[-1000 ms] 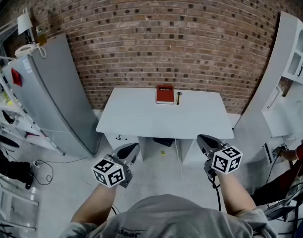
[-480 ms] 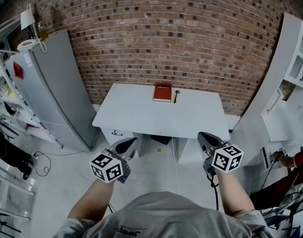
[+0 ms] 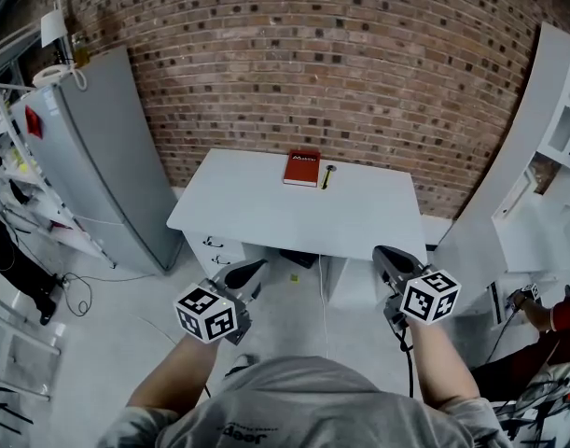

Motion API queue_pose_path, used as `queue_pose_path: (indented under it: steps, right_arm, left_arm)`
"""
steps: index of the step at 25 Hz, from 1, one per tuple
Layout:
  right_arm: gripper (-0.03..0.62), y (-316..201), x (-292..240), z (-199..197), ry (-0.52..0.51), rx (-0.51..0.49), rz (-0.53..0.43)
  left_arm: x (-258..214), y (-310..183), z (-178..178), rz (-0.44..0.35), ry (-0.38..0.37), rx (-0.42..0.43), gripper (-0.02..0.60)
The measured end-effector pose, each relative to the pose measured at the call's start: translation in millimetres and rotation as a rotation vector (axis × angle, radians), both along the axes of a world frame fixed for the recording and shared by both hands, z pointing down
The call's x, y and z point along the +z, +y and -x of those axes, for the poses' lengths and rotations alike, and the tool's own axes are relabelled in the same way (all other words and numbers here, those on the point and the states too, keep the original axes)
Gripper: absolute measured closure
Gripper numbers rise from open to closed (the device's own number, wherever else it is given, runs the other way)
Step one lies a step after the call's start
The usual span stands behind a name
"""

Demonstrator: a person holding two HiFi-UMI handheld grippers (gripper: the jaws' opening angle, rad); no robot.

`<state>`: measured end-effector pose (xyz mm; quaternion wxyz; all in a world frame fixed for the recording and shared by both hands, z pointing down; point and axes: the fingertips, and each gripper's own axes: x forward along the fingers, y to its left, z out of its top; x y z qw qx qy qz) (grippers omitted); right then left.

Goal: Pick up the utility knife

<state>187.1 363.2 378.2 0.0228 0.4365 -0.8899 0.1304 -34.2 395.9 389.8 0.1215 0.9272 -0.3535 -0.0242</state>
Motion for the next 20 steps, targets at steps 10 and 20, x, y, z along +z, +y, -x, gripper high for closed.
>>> queue_pose_path:
  steps: [10, 20]
  right_arm:
    - [0.585, -64.6, 14.7, 22.1, 0.028, 0.036, 0.027]
    - [0.585, -222.1, 10.7, 107.6, 0.014, 0.113, -0.004]
  left_arm:
    - [14.6, -77.9, 28.7, 0.014, 0.033, 0.042, 0.581]
    - [17.2, -255.5, 107.1, -0.028, -0.017, 0.151, 0.581]
